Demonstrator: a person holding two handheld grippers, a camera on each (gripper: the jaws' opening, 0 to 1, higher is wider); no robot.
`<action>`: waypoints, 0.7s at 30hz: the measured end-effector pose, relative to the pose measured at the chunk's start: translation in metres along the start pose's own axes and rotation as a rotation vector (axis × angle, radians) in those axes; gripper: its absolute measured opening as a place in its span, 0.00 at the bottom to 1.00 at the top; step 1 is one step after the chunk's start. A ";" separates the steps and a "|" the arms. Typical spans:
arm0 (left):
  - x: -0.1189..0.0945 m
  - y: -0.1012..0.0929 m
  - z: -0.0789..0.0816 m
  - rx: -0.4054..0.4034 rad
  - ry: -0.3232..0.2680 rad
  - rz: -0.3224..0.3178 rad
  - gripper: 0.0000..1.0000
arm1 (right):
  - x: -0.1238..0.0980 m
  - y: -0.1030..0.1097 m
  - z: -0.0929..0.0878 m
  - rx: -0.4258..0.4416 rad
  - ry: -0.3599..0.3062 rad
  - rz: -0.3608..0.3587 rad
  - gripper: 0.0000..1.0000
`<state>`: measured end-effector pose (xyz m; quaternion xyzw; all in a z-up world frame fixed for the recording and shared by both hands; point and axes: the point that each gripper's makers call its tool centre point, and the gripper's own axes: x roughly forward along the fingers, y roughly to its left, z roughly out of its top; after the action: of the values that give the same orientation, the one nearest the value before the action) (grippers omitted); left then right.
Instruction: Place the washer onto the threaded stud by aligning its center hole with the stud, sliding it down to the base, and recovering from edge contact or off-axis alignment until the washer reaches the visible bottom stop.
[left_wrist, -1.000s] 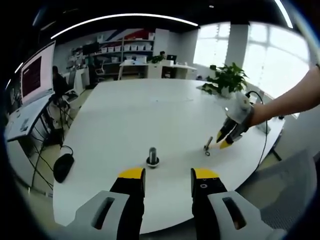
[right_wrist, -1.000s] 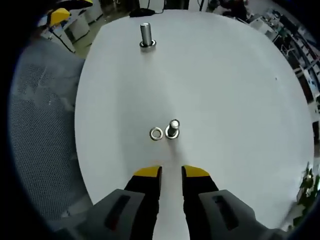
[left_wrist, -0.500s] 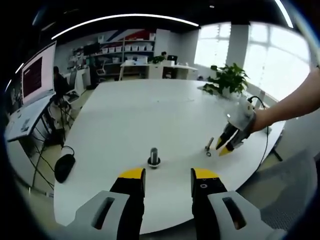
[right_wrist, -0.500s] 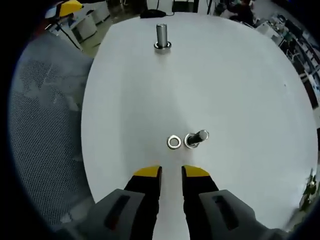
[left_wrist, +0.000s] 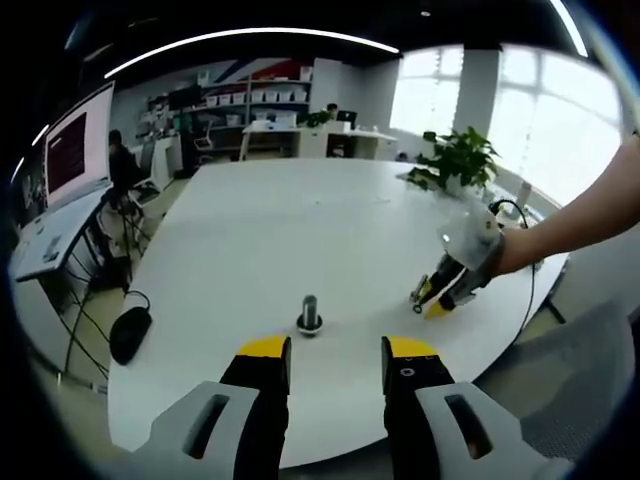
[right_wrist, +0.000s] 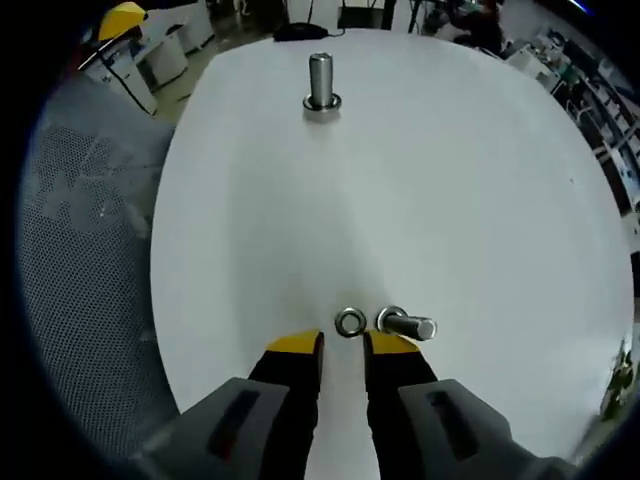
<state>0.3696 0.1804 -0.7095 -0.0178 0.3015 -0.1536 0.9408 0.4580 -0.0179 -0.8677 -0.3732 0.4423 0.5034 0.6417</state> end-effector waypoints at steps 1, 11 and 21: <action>0.000 0.000 0.000 -0.001 -0.001 0.000 0.34 | 0.000 0.000 0.001 0.002 0.000 0.001 0.19; 0.000 0.000 0.000 -0.009 -0.002 -0.003 0.34 | 0.001 0.006 0.004 -0.034 -0.016 0.032 0.18; 0.000 0.001 0.000 -0.014 -0.001 -0.001 0.34 | 0.002 0.007 0.006 -0.050 -0.008 0.044 0.18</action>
<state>0.3699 0.1814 -0.7098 -0.0245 0.3023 -0.1519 0.9407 0.4529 -0.0103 -0.8675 -0.3772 0.4354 0.5296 0.6226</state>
